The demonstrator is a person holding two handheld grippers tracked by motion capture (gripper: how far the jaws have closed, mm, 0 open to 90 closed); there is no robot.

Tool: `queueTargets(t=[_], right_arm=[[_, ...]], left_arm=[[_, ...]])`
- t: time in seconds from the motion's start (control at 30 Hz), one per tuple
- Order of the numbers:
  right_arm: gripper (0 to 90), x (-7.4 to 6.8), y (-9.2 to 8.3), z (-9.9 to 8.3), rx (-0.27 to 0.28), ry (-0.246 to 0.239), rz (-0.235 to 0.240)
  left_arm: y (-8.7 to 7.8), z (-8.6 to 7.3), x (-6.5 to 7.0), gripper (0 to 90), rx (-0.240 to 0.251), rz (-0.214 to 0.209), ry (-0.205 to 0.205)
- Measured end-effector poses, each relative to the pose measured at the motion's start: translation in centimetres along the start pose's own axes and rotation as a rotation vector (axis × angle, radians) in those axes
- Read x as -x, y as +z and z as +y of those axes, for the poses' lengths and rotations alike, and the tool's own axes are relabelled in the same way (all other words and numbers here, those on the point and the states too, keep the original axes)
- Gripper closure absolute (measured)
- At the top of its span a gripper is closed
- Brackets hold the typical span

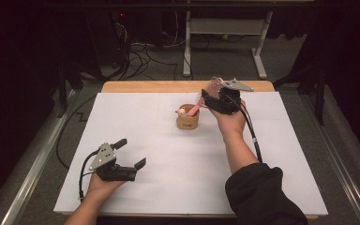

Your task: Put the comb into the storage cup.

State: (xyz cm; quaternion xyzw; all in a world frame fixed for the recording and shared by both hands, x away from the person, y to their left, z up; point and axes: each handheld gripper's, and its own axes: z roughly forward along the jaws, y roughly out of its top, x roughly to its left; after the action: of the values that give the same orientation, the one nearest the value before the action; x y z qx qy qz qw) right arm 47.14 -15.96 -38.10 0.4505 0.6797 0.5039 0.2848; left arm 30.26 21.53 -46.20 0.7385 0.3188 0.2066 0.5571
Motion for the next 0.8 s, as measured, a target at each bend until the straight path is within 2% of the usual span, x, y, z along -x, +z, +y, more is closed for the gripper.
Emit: queueTargets(t=[0.3, 0.47, 0.8], right_arm=[[35.0, 0.8, -0.1, -0.4, -0.009, 0.014, 0.002], [30.9, 0.9, 0.1, -0.6, -0.016, 0.012, 0.007], [28.4, 1.1, 0.2, -1.2, -0.045, 0.008, 0.014]], left_arm=[[0.1, 0.0, 0.0, 0.0, 0.001, -0.003, 0.006], [0.1, -0.1, -0.1, 0.0, -0.008, -0.002, 0.01], [0.1, -0.1, 0.1, 0.0, -0.005, -0.01, 0.007]])
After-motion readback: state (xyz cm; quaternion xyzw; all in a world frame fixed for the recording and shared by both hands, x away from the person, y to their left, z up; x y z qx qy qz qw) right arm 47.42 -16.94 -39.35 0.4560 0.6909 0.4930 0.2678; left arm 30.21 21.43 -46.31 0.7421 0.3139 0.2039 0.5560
